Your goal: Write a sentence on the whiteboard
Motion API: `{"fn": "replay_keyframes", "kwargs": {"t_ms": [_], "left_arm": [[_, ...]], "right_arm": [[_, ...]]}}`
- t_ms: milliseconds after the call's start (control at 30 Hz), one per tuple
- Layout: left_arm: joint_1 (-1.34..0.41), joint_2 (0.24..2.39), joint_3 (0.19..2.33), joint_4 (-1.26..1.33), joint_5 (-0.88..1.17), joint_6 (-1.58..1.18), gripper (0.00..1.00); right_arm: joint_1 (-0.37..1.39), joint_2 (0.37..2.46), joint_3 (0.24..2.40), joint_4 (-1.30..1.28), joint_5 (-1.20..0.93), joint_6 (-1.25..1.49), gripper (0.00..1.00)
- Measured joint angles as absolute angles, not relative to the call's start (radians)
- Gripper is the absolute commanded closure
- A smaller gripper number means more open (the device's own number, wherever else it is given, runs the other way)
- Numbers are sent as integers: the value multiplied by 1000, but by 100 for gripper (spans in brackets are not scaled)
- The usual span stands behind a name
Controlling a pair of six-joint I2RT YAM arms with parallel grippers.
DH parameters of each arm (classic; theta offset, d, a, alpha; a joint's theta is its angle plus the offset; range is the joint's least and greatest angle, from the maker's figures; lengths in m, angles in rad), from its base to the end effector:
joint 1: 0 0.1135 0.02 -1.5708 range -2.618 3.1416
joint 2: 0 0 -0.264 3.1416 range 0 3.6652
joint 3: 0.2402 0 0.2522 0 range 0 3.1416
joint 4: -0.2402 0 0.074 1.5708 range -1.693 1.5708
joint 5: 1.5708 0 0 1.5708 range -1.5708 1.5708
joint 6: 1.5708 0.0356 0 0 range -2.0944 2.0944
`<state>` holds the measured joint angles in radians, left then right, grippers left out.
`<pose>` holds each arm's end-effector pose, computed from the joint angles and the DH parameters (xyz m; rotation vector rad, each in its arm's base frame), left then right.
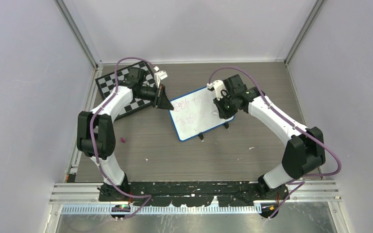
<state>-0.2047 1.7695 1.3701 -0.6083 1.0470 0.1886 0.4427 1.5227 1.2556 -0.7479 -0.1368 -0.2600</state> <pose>0.3561 -0.1054 0.2547 0.8191 2.1625 -1.3218 0.2844 0.1402 0.2776 -0.9389 2.4143 0.2441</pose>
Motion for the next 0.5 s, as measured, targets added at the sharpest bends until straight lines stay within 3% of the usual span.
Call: {"fn": "replay_keyframes", "kwargs": {"t_ms": [500], "left_arm": [[-205, 1769, 1370, -609, 1047, 189, 100]], "right_arm": [[441, 1526, 1275, -750, -139, -258, 100]]}}
